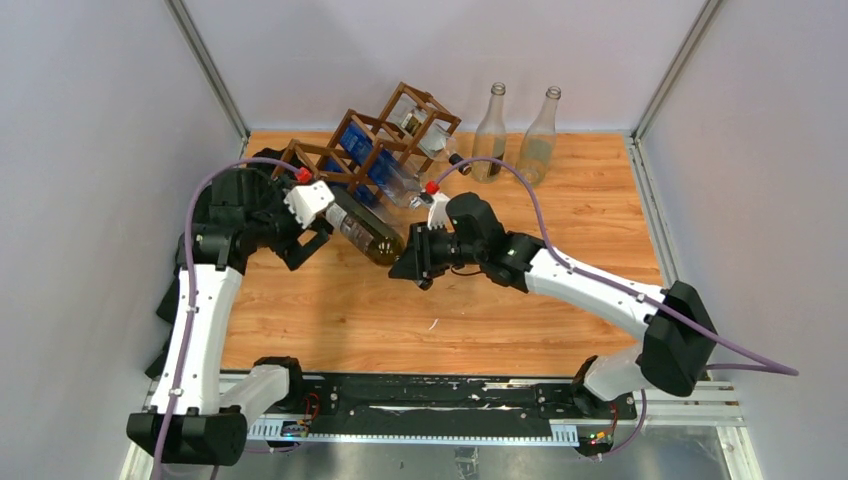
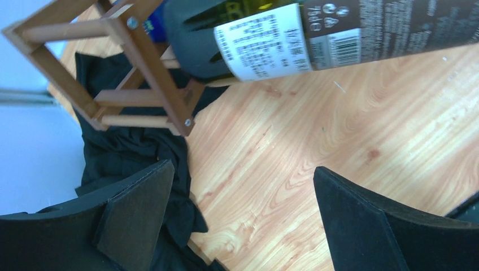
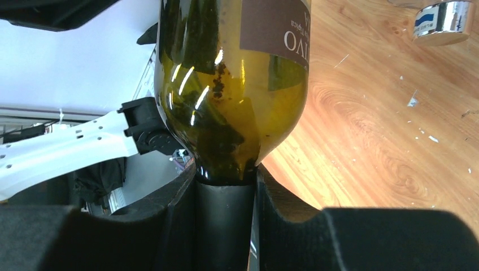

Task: Take the wine bottle off the wine rack

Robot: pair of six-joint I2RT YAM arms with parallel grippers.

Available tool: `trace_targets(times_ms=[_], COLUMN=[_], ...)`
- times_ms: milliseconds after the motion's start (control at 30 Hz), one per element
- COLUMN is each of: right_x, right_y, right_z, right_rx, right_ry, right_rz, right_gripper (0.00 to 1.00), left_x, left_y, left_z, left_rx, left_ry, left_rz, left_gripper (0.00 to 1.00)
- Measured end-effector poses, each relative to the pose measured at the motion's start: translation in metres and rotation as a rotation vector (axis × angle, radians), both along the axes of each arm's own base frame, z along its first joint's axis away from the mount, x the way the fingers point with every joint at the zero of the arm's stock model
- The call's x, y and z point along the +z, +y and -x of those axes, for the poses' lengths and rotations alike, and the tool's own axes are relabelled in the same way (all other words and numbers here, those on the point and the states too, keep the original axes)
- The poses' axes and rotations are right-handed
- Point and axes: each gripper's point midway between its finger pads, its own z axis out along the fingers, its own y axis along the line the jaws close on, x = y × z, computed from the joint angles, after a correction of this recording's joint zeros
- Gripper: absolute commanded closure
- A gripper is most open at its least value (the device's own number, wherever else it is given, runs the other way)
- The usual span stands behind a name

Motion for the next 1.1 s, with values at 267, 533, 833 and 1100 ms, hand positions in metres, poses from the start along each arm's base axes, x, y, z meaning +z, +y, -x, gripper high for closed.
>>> trace_targets(times_ms=[267,533,833,1100], right_x=[0.003,-0.005,-0.005,0.006], right_y=[-0.024,-0.049,-0.053,-0.045], right_z=[0.026,0.049,0.073,0.095], right_rx=[0.058,0.124,0.242,0.348], right_ry=[0.010,0.012,-0.046,-0.131], right_rz=[0.043,0.153,0.216,0.209], right_gripper=[1.00,1.00,1.00,1.00], left_x=[-0.001,0.010,-0.018,-0.045], left_y=[-0.043,-0.090,-0.113,-0.112], left_z=[0.033,0.075,0.087,0.093], left_rx=[-0.282,-0.626,-0.794,-0.843], left_ry=[-0.002,-0.118,-0.052,0.001], left_rz=[-0.066,-0.105,-0.143,-0.174], left_gripper=[0.00,0.00,0.00,0.00])
